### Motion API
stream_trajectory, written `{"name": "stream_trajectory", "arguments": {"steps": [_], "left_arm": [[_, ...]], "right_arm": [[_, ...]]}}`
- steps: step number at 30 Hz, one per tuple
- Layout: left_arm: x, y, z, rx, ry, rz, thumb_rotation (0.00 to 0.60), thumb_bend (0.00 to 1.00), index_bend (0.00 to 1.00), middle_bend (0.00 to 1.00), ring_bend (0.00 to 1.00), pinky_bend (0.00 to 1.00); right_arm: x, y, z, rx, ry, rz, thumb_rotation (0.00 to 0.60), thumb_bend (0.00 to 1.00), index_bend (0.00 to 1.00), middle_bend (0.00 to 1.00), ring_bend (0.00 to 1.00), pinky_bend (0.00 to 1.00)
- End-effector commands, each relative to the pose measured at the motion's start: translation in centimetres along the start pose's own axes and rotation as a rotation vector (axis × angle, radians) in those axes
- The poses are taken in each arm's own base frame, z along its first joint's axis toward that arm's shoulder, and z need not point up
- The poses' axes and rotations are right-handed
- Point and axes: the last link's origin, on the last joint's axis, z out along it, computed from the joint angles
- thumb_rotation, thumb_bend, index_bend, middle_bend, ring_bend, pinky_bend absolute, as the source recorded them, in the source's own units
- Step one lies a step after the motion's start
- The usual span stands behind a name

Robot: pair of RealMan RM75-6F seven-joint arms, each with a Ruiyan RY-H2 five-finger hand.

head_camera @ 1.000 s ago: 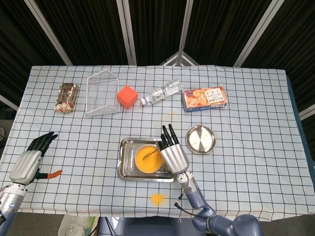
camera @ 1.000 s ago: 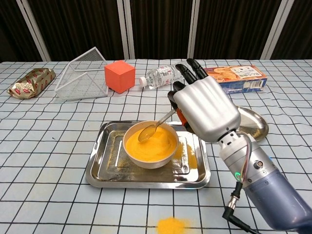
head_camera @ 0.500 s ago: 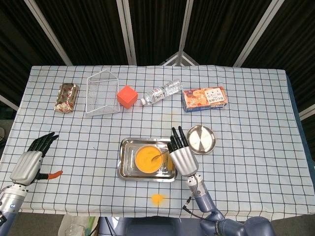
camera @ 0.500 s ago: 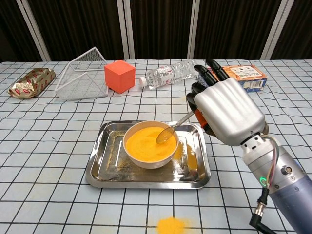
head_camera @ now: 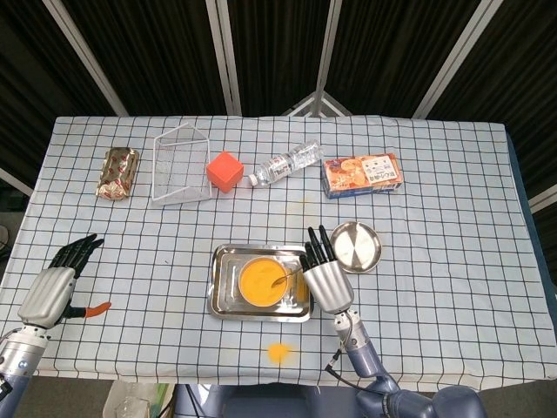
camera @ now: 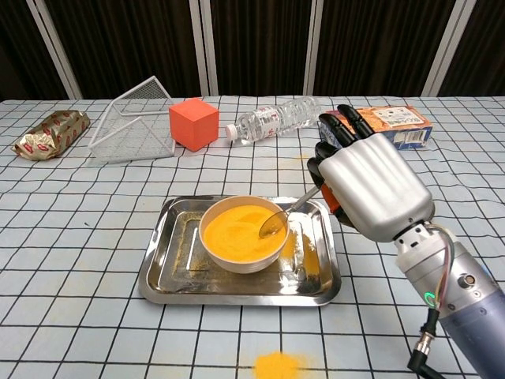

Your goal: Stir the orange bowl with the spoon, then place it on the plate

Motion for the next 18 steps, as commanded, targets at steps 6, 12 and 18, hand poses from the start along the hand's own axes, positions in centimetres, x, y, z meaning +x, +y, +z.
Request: {"name": "stream_trajectory", "arguments": {"steps": [6,12,18], "left_arm": [[0.1,-0.1,0.0,0.001,0.0,-0.004,0.6,0.0,0.0,0.0,0.0,0.02],[0.1,-0.1,0.1,0.0,-0.001,-0.006,0.6,0.0,0.0,0.0,0.0,0.02],[0.1,-0.1,0.1,0.001,0.0,-0.009,0.6,0.0,0.0,0.0,0.0,0.02]], "right_arm": [[-0.6,-0.6,0.2,0.0,-0.02,0.009,0.6,0.64,0.8,0.38,0.09,0.0],[-0.7,-0.9,0.8,-0.005,-0.018,0.017,0.6,0.64,0.8,0.38,0.09,0.0],[-0.5,-1.5,1.5,0.001,-0.003,0.022,0.6,0.64,0.8,0.38,0.09,0.0]]}}
